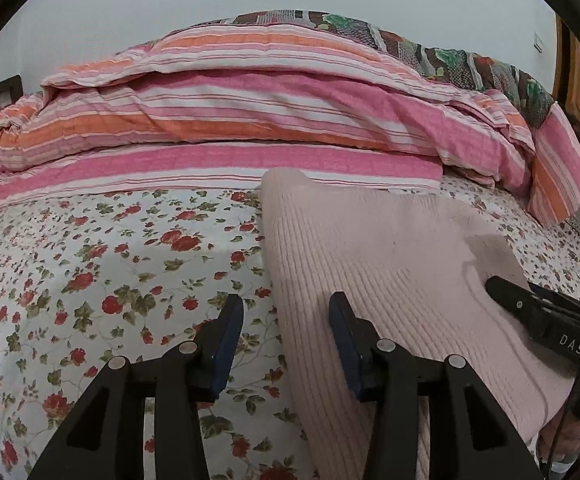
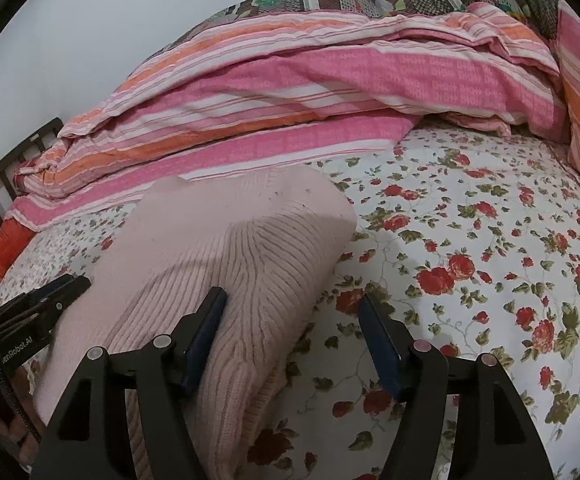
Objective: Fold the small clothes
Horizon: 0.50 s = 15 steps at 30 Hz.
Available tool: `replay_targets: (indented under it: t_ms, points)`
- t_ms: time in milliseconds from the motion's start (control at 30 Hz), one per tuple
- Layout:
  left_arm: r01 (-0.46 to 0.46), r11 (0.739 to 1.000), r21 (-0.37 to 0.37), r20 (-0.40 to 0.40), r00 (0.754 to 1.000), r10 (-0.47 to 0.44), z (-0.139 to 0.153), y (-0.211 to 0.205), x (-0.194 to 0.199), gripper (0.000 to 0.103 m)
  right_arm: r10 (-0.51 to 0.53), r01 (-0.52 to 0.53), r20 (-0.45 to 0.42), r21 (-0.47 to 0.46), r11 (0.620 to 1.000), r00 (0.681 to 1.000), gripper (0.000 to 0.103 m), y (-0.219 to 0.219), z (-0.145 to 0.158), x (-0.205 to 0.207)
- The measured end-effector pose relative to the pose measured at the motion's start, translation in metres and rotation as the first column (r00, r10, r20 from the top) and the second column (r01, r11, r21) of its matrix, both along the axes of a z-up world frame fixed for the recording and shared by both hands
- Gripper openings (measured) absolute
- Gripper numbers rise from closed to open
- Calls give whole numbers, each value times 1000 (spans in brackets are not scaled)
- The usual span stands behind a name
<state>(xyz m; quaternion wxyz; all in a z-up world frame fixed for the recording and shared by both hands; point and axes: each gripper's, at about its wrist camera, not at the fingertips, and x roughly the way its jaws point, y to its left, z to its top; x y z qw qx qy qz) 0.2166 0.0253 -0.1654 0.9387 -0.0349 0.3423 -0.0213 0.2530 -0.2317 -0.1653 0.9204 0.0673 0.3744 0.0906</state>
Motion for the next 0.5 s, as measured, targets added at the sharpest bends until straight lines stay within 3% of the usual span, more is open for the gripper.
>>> replay_targets:
  t_ms: [300, 500]
  points:
    - [14, 1000, -25, 1, 1000, -14, 1, 5, -4, 48, -8, 9, 11, -108, 994, 1000, 62, 7, 8, -12]
    - [14, 999, -41, -9, 1000, -14, 1, 7, -7, 51, -1, 11, 40, -239, 971, 999, 58, 22, 15, -23]
